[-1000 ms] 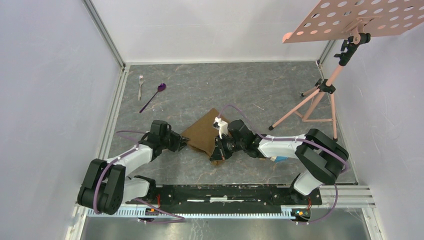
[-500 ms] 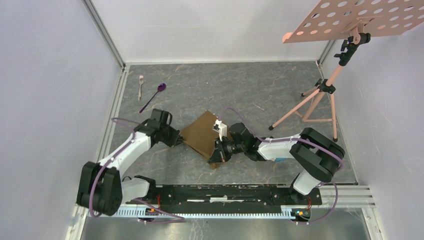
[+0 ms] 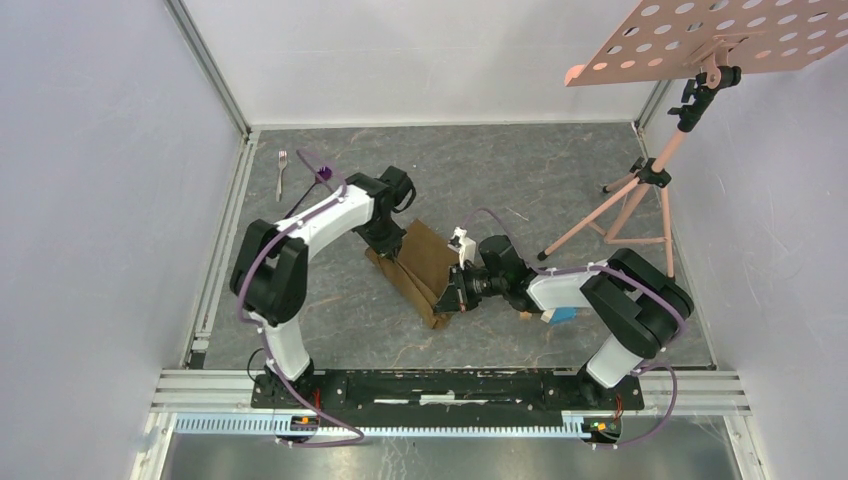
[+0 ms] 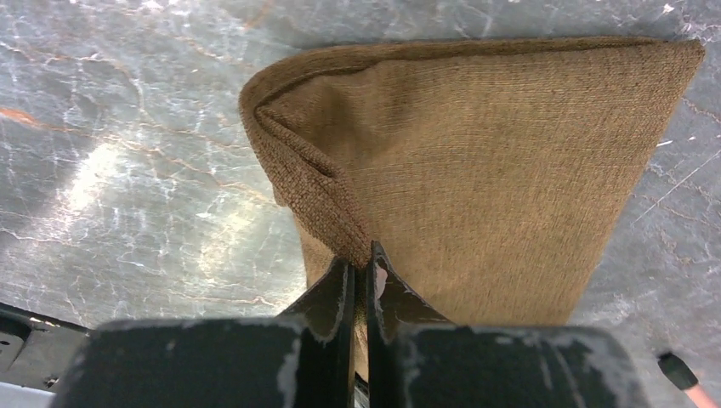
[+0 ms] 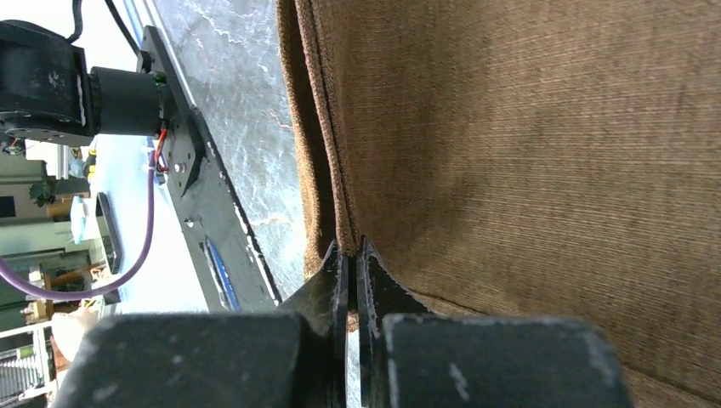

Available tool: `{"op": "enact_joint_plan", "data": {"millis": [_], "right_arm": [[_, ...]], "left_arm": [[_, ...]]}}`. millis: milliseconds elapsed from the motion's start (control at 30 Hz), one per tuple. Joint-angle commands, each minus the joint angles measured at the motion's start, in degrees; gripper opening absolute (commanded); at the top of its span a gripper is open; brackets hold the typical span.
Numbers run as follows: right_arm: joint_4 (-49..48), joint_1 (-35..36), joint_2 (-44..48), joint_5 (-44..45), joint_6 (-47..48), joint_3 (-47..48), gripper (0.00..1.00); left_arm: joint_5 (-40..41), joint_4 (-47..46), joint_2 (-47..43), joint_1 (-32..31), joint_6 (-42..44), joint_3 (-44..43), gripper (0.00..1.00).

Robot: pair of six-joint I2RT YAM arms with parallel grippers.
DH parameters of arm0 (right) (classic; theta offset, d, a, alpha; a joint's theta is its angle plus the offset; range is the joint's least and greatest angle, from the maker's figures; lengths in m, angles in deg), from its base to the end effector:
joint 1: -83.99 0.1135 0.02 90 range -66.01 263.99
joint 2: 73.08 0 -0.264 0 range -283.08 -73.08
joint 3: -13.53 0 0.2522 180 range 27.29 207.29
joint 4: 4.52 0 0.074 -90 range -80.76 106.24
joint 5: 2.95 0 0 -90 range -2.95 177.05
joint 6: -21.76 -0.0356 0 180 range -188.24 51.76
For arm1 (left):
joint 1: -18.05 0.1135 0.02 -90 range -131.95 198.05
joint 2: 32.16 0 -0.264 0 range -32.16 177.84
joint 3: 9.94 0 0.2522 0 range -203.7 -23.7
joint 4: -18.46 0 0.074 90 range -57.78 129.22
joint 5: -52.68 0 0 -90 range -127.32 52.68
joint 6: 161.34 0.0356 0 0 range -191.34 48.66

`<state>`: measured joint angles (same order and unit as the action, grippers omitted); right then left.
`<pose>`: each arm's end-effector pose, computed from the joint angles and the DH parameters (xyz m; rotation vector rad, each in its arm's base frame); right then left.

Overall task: Fold the napkin into a case and place the utensils inside
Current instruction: Fold the lower triangle-folded napkin at the center of the board.

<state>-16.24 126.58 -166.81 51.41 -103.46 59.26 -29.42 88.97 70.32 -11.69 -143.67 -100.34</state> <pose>0.1987 0.2108 0.1286 -0.5492 2.3918 1.3763 0.2957 -0.1633 0.2101 -1.0848 2.7468 -0.0205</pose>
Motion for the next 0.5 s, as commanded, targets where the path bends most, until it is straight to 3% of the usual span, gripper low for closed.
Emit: {"op": "enact_joint_plan", "data": {"millis": [0, 233, 467], "right_arm": [[3.8, -1.3, -0.5, -2.0, 4.5, -0.1, 0.00], [6.9, -1.5, 0.5, 0.8, 11.7, 2.3, 0.03], [6.0, -1.4, 4.9, 4.2, 14.6, 2.2, 0.37]], "left_arm": [[5.9, 6.6, 5.5, -1.3, -2.2, -7.7, 0.02], [5.9, 6.6, 9.8, -1.4, -1.2, -11.0, 0.02], [6.1, 6.6, 10.0, -1.1, -0.6, -11.6, 0.02]]}}
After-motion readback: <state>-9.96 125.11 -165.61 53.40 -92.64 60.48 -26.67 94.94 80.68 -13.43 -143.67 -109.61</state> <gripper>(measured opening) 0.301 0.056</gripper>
